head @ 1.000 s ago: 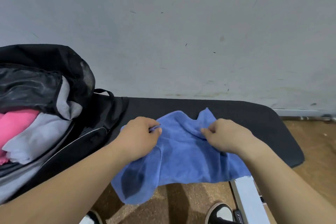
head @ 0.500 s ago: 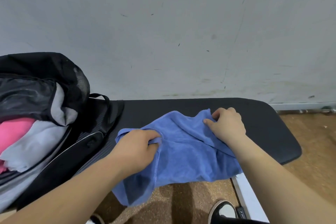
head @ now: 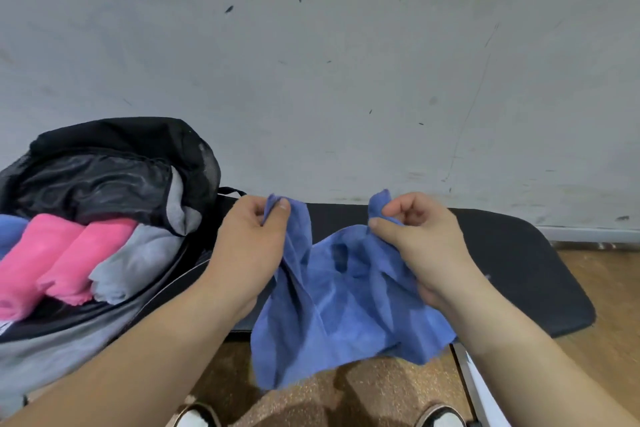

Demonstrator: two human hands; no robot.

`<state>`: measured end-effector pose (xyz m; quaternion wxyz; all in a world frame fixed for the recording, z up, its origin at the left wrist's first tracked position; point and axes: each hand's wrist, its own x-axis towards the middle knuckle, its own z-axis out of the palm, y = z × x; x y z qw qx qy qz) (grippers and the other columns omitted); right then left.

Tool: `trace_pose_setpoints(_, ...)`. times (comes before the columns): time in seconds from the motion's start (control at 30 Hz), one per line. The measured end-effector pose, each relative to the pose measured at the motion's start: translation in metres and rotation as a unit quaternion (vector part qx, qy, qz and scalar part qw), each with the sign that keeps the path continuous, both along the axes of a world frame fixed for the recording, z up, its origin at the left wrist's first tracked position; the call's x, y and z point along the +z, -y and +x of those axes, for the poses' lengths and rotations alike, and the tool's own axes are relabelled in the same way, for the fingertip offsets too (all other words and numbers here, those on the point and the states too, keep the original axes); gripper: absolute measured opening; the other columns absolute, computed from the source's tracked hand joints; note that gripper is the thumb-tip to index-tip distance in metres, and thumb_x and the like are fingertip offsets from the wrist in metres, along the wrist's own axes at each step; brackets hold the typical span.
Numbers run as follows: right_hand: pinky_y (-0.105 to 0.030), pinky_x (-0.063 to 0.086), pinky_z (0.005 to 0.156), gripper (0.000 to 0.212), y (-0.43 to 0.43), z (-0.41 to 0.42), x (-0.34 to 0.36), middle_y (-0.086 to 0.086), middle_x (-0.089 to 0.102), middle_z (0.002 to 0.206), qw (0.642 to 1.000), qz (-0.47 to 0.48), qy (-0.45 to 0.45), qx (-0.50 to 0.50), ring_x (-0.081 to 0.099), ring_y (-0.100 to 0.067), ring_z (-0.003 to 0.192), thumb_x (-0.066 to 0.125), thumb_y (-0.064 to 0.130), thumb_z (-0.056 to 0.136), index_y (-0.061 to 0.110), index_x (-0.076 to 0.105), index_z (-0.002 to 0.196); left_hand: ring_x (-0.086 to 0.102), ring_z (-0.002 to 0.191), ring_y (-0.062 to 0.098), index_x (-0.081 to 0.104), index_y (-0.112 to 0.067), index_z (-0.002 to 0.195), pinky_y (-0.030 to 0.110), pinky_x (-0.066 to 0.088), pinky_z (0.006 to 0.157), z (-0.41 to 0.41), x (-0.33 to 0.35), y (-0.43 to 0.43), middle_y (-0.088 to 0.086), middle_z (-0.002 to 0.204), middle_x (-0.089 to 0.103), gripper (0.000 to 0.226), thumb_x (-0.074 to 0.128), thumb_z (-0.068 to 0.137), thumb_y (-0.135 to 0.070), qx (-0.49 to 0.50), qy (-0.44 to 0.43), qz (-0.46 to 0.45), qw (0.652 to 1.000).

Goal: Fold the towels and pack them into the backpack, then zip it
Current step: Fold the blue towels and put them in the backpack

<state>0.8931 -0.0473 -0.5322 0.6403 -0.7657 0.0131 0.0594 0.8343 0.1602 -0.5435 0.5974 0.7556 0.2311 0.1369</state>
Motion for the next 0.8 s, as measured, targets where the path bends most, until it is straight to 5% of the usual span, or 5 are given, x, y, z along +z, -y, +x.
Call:
trace_pose_setpoints(0.23,-0.029,0.050,0.061,0.027,-0.042,-0.065,0.022,-0.011,0.064,0.068,0.991,0.012,0.057,0.119,0.054,-0.015,0.061,0.060,0.001,0.094,0.024,0.065,0.107,0.066,0.075,0.015,0.080,-0.016,0.090,0.039,0.056,0.074,-0.043,0.019,0.026,0.018,0.089,0.077,0.016,0.071,0.099,-0.026,-0.069,0.033,-0.092,0.993)
trace_pose_setpoints(0.4,-0.036,0.061,0.070,0.039,-0.039,-0.069,0.023,-0.018,0.077,0.091,0.980,0.129,-0.034,0.146,0.074,-0.022,0.080,0.056,-0.004,0.099,0.024,0.056,0.127,0.076,0.091,0.022,0.081,-0.014,0.097,0.037,0.063,0.087,-0.056,0.023,0.016,0.014,0.095,0.081,0.027,0.057,0.108,-0.022,-0.133,0.010,-0.136,0.982)
trace_pose_setpoints(0.5,-0.038,0.063,0.067,0.018,-0.038,-0.067,0.022,-0.017,0.078,0.092,0.982,0.128,-0.035,0.133,0.076,-0.032,0.083,0.069,0.007,0.097,0.017,0.073,0.113,0.076,0.109,0.027,0.081,-0.017,0.107,0.043,0.058,0.100,-0.057,0.024,0.012,0.010,0.106,0.081,0.032,0.049,0.111,-0.022,-0.185,0.001,-0.135,0.973)
trace_pose_setpoints(0.63,-0.031,0.060,0.068,0.012,-0.037,-0.056,0.017,0.000,0.077,0.088,0.989,0.019,0.084,0.123,0.075,-0.019,0.078,0.079,0.014,0.090,0.026,0.080,0.086,0.076,0.108,0.018,0.081,-0.019,0.109,0.031,0.059,0.095,-0.053,0.026,0.010,0.004,0.107,0.082,0.030,0.051,0.110,-0.022,-0.214,0.002,-0.133,0.968)
trace_pose_setpoints(0.8,-0.019,0.049,0.067,0.010,-0.038,-0.042,0.017,0.003,0.069,0.087,0.958,-0.066,0.208,0.186,0.062,-0.019,0.071,0.083,0.016,0.086,0.024,0.078,0.082,0.076,0.090,0.012,0.084,-0.015,0.103,0.021,0.057,0.075,-0.044,0.022,0.005,0.007,0.097,0.082,0.023,0.062,0.105,-0.020,-0.167,0.013,-0.151,0.974)
